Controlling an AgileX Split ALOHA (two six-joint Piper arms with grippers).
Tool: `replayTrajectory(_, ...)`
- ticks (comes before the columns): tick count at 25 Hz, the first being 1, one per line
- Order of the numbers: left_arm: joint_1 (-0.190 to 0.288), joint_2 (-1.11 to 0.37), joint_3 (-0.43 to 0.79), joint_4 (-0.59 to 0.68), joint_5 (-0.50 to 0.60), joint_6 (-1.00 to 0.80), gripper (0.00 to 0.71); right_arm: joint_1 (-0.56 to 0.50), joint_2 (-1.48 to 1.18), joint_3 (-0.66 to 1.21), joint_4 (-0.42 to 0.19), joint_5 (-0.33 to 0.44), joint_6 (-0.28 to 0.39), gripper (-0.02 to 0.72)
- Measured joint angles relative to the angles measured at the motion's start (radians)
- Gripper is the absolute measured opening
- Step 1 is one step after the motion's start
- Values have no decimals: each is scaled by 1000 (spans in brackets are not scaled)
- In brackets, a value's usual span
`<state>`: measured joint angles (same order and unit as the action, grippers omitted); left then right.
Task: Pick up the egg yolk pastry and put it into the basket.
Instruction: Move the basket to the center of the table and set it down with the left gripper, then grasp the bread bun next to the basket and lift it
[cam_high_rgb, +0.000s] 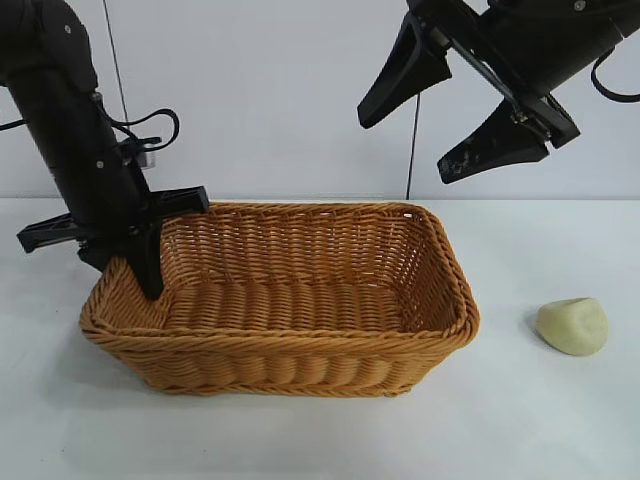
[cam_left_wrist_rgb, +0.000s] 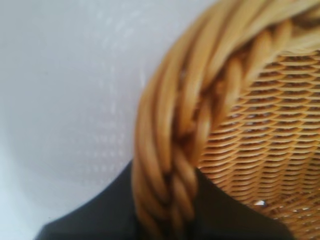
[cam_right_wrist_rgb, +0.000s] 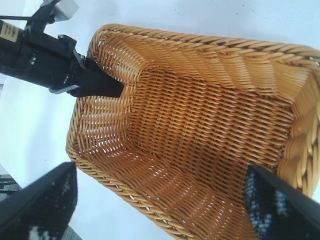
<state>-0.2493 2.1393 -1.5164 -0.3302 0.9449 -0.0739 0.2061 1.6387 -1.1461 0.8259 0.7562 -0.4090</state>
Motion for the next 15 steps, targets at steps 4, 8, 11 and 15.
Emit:
replayTrajectory(4,0,0,-55,-4,22,0,501,0,0,0,0,0,0,622)
replayTrajectory(8,0,0,-129,-5,104,0,645,0,0,0,0,0,0,622)
replayTrajectory(11,0,0,-212,-5,177,0,664,0,0,0,0,0,0,622)
replayTrajectory(15,0,0,-337,34,250,0,665,0,0,0,0,7,0,622)
